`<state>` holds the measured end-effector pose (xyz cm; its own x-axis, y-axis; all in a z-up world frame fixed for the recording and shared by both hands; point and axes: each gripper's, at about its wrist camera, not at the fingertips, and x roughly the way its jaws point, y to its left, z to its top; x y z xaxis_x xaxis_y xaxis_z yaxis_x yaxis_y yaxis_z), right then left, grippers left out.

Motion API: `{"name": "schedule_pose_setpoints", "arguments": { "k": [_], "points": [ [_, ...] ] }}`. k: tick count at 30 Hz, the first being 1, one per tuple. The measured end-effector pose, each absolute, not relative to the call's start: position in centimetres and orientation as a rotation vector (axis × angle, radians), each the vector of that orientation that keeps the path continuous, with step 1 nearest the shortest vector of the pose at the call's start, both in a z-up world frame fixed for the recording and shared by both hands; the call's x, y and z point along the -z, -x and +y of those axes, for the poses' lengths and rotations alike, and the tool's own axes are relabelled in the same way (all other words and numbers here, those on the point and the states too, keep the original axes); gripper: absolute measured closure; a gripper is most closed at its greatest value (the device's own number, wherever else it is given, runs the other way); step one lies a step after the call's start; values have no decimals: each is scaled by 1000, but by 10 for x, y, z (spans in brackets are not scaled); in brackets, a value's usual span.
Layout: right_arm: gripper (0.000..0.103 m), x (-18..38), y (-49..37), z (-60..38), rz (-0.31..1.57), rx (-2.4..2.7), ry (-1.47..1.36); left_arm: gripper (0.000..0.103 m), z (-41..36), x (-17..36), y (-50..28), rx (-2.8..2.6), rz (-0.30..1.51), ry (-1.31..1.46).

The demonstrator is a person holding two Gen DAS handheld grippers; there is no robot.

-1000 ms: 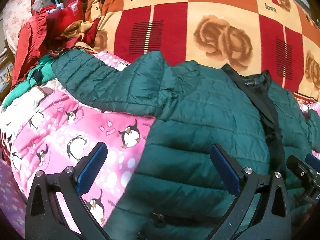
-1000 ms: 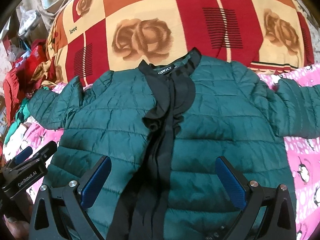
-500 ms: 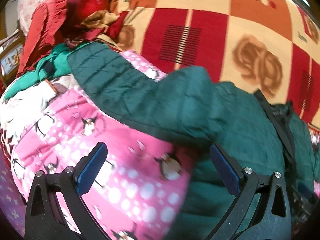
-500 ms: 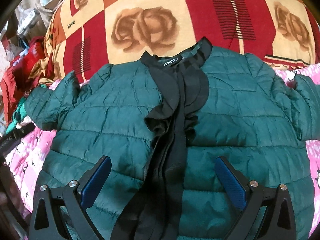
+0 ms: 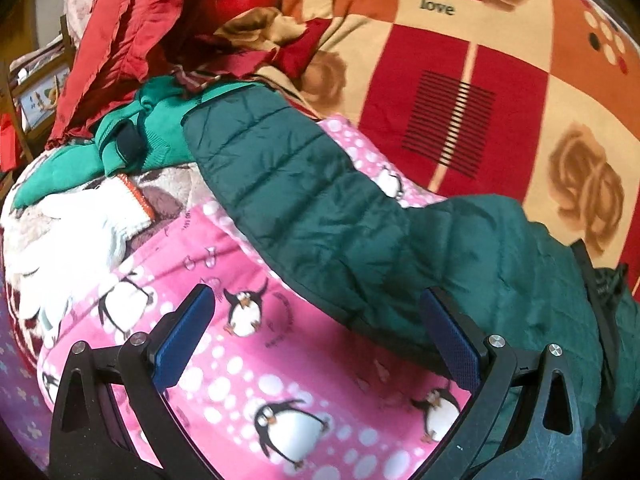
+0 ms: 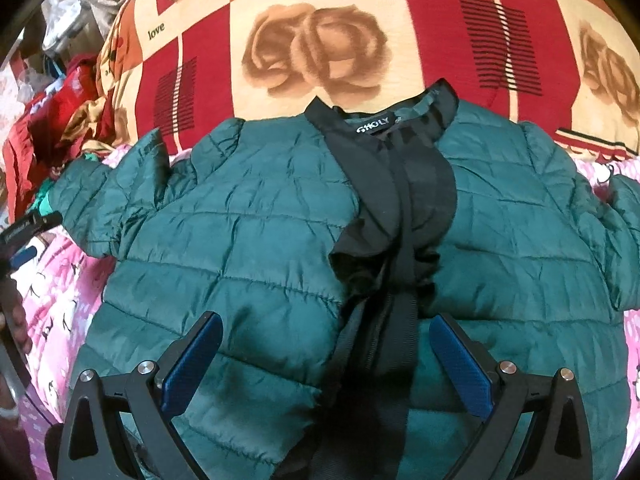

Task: Fold large clothes
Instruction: 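Move the left tool toward the jacket sleeve nearest it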

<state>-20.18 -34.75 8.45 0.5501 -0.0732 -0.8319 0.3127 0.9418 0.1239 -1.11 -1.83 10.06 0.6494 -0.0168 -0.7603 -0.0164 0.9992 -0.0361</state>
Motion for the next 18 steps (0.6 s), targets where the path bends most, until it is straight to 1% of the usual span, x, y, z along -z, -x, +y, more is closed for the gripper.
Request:
{"name": "schedule_pose_setpoints", "arguments": {
  "k": [6, 11, 14, 18],
  "points": [
    [0, -82, 203, -346, 977, 223, -275, 1, 6, -99, -16, -26, 852, 69],
    [0, -83, 211, -345, 974, 212, -294, 1, 41, -105, -49, -75, 839, 189],
    [0, -84, 217, -346, 958, 208, -324, 5, 59, -105, -70, -115, 830, 247],
    [0, -81, 219, -344, 965, 205, -330, 6, 76, -102, -93, -159, 824, 271]
  ]
}}
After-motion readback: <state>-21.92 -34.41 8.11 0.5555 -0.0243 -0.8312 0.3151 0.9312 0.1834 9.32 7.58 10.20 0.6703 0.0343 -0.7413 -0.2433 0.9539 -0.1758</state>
